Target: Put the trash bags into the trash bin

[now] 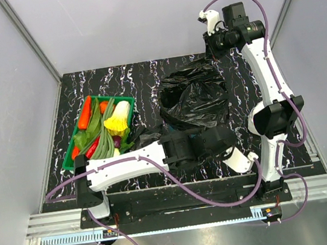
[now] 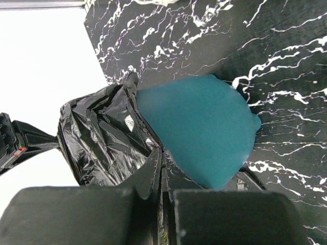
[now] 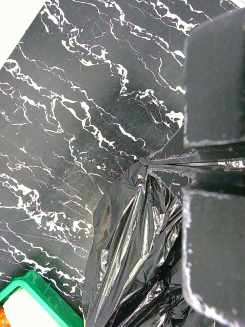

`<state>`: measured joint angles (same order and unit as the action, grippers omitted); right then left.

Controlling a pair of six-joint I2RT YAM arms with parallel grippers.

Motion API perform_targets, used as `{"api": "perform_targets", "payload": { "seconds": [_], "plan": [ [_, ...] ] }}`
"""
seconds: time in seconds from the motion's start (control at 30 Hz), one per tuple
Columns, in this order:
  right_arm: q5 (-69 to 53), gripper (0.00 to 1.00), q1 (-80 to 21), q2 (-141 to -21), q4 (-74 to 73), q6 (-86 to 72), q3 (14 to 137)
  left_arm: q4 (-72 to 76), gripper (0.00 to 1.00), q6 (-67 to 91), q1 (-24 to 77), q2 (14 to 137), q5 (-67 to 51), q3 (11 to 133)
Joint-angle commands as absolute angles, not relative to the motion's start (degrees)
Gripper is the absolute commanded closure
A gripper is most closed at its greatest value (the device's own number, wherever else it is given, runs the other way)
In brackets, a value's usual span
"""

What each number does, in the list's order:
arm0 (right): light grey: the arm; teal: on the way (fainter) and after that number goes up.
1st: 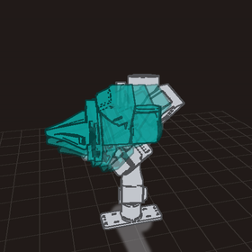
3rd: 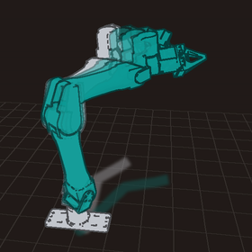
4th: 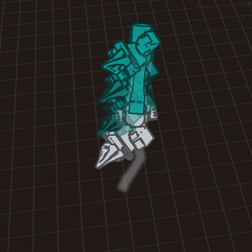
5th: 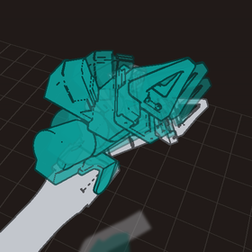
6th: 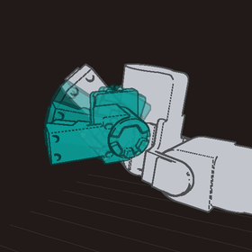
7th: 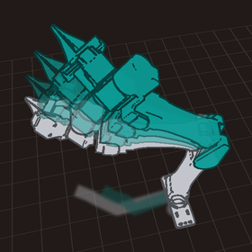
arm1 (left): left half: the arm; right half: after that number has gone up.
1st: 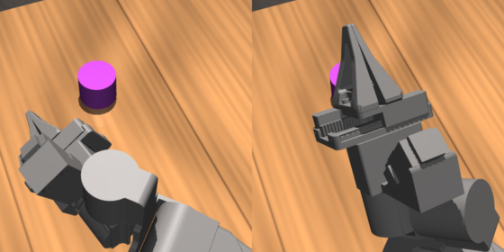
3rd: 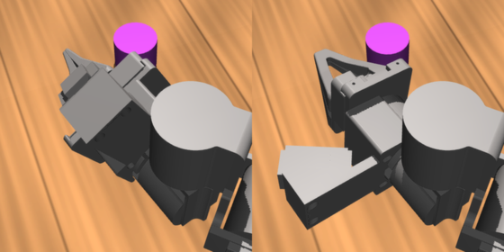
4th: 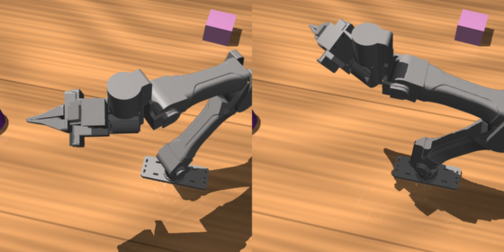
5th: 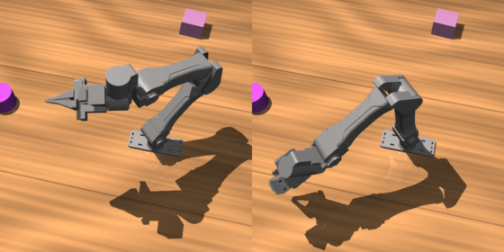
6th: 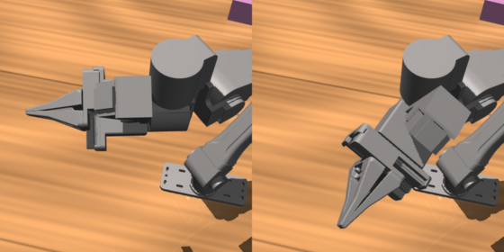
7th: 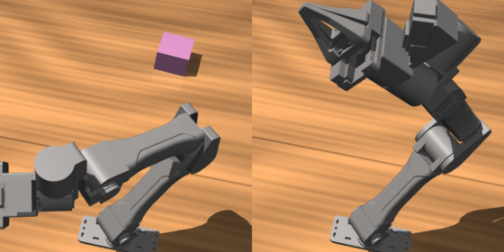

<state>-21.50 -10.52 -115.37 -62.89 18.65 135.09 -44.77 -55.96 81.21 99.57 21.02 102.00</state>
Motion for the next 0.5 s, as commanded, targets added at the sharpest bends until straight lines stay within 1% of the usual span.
{"api": "perform_targets", "payload": {
  "seconds": [0.0,0.13,0.47],
  "plan": [
    [-20.4,0.98,-11.1,-115.2,-62.5,19.0,137.5,-46.9,1.0,-52.8,82.7,99.8,19.9,105.4],
    [-20.6,0.98,-11.1,-116.2,-62.5,19.1,138.1,-46.2,1.0,-51.8,83.0,100.1,19.0,103.4],
    [-19.5,0.98,-11.1,-119.0,-60.5,20.1,139.7,-40.0,1.0,-47.6,83.0,100.7,14.7,93.5]
  ]
}}
